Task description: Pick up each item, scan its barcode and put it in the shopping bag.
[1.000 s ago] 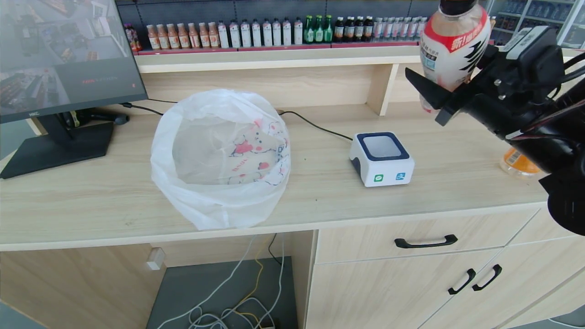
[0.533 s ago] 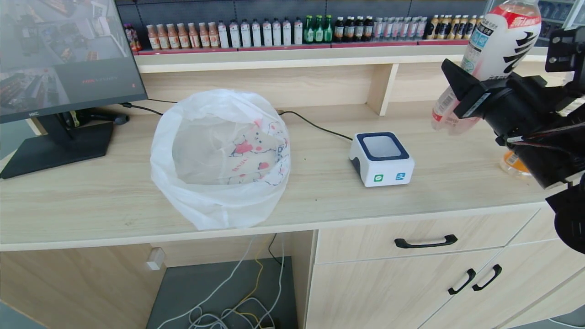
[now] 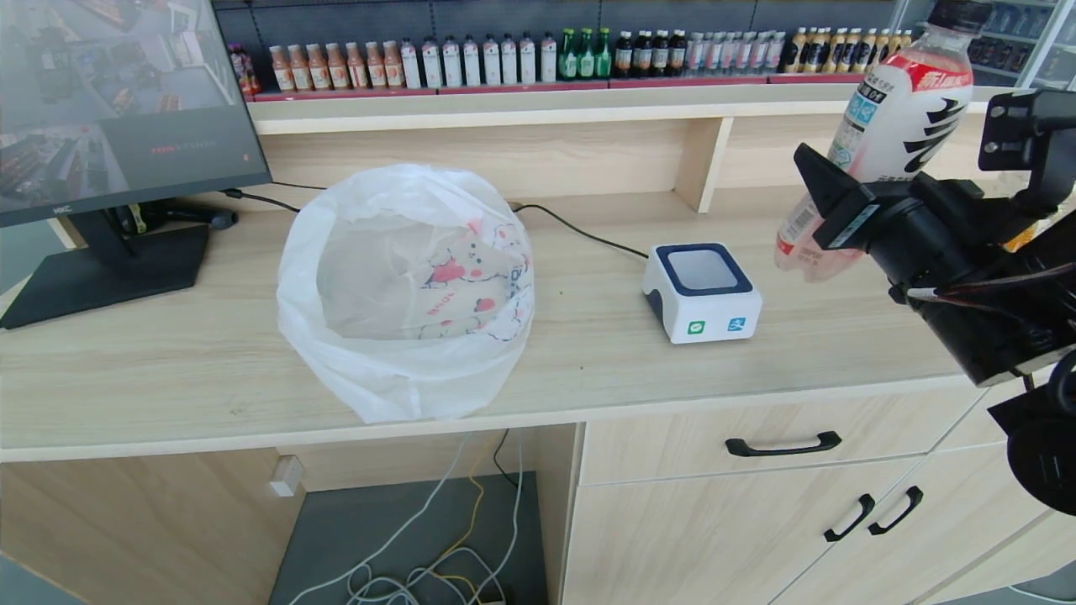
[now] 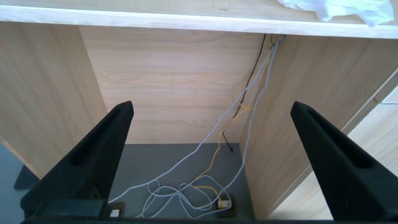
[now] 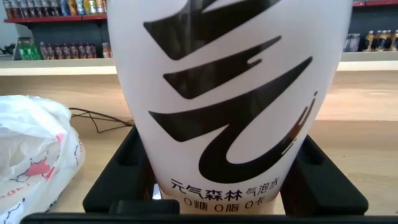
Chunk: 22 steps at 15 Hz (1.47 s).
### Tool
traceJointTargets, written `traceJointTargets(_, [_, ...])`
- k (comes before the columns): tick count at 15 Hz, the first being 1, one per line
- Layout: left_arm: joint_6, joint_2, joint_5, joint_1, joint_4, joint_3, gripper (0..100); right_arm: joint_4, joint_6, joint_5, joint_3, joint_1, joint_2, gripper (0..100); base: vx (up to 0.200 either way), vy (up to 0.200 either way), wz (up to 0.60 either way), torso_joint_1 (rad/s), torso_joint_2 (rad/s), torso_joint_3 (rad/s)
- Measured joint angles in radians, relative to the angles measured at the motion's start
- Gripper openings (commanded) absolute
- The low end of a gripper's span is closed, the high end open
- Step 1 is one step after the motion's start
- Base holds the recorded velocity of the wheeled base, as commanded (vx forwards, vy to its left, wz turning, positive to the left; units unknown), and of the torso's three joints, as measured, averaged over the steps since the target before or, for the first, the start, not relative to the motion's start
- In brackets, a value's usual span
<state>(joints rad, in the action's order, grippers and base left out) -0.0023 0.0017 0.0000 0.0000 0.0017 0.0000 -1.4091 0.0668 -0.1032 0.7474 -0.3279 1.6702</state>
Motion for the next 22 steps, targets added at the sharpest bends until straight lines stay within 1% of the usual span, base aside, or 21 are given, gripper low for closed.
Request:
traceJointTargets(2, [0.000, 0.000, 0.000, 0.000, 0.000, 0.000, 100, -0.013, 0.006, 0.004, -0.020, -0.007, 0.011, 0, 0.000, 0.200, 0.00, 0.002, 0.00, 0.002])
traceJointTargets(8, [0.000, 0.000, 0.000, 0.000, 0.000, 0.000, 100, -0.039, 0.008, 0.010, -0.011, -0.036, 0.047, 0, 0.000, 0.200, 0.00, 0.005, 0.00, 0.006])
traceJointTargets(14, [0.001, 0.000, 0.000, 0.000, 0.000, 0.000, 100, -0.039, 0.007, 0.010, -0.001, -0.091, 0.059, 0, 0.000, 0.200, 0.00, 0.005, 0.00, 0.002])
traceJointTargets(17, [0.001, 0.000, 0.000, 0.000, 0.000, 0.000, 100, -0.039, 0.007, 0.008, -0.001, -0.099, 0.060, 0, 0.000, 0.200, 0.00, -0.001, 0.00, 0.001])
traceJointTargets(20, [0.008, 0.000, 0.000, 0.000, 0.000, 0.000, 100, -0.038, 0.008, 0.006, 0.000, -0.111, 0.061, 0, 0.000, 0.000, 0.00, 0.000, 0.00, 0.000])
traceJointTargets(22, [0.022, 0.000, 0.000, 0.000, 0.000, 0.000, 100, -0.034, 0.011, 0.014, 0.007, -0.124, 0.063, 0, 0.000, 0.000, 0.00, 0.000, 0.00, 0.000])
